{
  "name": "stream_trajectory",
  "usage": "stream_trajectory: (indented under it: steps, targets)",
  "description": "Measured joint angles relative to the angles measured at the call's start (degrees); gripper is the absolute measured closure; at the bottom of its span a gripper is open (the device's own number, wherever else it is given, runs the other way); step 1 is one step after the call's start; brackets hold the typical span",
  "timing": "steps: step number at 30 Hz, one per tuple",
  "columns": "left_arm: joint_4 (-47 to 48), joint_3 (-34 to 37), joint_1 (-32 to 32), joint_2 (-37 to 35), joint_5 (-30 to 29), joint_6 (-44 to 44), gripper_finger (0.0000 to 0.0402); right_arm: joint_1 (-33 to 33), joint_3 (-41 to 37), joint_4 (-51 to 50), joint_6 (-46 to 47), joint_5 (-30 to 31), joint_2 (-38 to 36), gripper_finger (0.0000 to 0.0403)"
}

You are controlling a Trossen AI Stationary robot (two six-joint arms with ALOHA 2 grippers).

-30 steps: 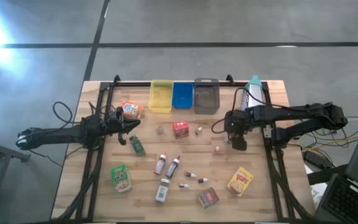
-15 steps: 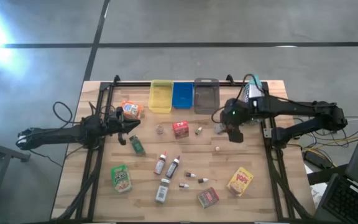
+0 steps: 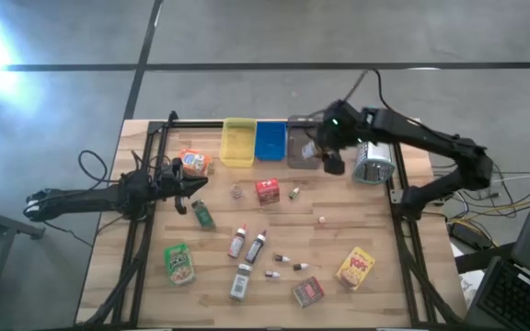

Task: Pick & Place Kitchen Items
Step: Put the gold seasoning bottle into the black bin

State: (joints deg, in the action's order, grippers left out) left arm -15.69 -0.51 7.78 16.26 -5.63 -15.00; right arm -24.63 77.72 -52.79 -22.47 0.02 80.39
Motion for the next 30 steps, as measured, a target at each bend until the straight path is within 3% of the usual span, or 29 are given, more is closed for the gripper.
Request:
stream_trajectory:
  steps: [13, 24, 30]
  targets:
    - [1.14, -0.02, 0.01, 0.01, 0.00, 0.00, 0.0371, -12.09, 16.27, -5.79, -6.55, -3.52, 17.51, 0.0125]
    - [2.13, 0.04, 0.00, 0.01, 0.00, 0.07, 0.0371, -15.49, 22.49, -5.69, -8.22, -5.69, 25.94, 0.0116]
    - [2.13, 0.07, 0.01, 0.01, 0.00, 0.04, 0.0371, -15.84, 25.17, -5.62, -9.21, -6.33, 30.02, 0.0132]
